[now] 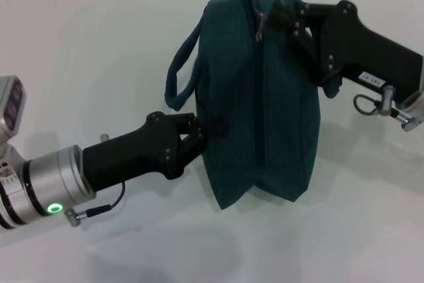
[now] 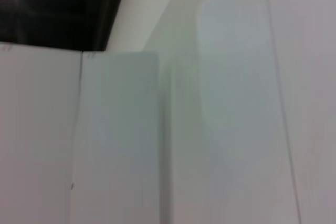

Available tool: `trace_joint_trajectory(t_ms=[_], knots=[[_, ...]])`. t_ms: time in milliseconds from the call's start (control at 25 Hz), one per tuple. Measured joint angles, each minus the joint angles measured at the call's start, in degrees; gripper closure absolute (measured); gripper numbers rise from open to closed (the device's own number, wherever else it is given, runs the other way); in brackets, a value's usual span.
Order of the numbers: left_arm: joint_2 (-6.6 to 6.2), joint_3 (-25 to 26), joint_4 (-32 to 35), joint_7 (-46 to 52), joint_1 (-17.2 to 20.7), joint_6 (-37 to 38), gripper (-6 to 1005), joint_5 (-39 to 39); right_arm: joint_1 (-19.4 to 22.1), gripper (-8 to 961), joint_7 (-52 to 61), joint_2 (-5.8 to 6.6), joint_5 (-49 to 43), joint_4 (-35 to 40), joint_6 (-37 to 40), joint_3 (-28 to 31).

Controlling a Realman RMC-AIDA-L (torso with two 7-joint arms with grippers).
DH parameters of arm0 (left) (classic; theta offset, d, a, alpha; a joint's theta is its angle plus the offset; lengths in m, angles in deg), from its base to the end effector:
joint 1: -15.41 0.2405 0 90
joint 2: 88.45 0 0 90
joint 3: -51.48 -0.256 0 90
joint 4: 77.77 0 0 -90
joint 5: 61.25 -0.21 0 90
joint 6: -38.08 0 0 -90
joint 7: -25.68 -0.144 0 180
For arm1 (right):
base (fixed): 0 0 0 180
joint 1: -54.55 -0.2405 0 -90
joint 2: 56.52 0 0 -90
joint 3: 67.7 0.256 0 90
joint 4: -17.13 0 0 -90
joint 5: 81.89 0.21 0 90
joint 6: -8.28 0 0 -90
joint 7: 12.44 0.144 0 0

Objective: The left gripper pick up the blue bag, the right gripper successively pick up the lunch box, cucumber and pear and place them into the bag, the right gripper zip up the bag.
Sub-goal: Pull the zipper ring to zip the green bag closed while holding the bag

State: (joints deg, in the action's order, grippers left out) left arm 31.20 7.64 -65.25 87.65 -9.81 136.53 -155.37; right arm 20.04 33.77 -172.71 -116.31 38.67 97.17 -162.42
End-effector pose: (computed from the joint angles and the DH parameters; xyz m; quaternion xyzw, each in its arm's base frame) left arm -0.2611 0.2599 -0.0446 -0.8566 -0.2514 -0.4418 0.0883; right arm 0.1656 0.3338 -0.0273 -0.8471 0.0290 0.5068 0.1573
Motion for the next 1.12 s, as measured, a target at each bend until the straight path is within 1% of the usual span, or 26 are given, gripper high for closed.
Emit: trace_joint_trajectory(t_ms=[280, 320, 360, 520, 600, 800, 920, 960, 1040, 1120], knots=[[-0.15, -2.55, 0.38, -0.14, 0.27, 0.74, 938, -0.42, 0.02, 951, 1.47, 0.00, 1.73, -0.13, -0.52, 0.42], [-0.23, -4.63, 0.50, -0.13, 0.14, 1.57, 938, -0.70, 0.02, 951, 1.48, 0.00, 1.84, -0.22, -0.77, 0.46], [-0.23, -4.63, 0.50, -0.13, 0.14, 1.57, 938, -0.70, 0.02, 951, 1.48, 0.00, 1.98, -0.33, -1.18, 0.51], [-0.39, -8.89, 1.16, 0.06, 0.06, 3.71, 938, -0.89, 0.06, 951, 1.49, 0.00, 3.26, -0.47, -3.38, 0.53], [-0.40, -9.92, 1.62, 0.10, 0.29, 4.80, 939, -1.05, 0.15, 951, 1.50, 0.02, 3.78, -0.57, -4.63, 0.54], [-0.72, -10.37, 1.93, 0.15, 0.99, 7.56, 939, -3.16, 0.24, 952, 2.49, 0.15, 4.13, -0.69, -9.42, 0.66], [-0.98, -9.89, 1.99, -0.05, 1.80, 7.90, 939, -3.48, 0.26, 952, 4.49, 0.09, 4.36, -0.83, -13.32, 0.61], [-0.98, -9.89, 1.99, -0.05, 1.80, 7.90, 939, -3.48, 0.26, 952, 4.49, 0.09, 4.36, -0.83, -13.32, 0.61], [-1.00, -8.37, 2.04, -0.29, 2.68, 7.44, 939, -3.01, 0.49, 952, 4.58, 0.03, 4.64, -0.99, -13.81, 0.57], [-1.00, -5.66, 2.33, -0.12, 3.84, 6.14, 938, -2.70, 0.89, 952, 4.89, 0.01, 5.62, -1.13, -13.77, 0.56]])
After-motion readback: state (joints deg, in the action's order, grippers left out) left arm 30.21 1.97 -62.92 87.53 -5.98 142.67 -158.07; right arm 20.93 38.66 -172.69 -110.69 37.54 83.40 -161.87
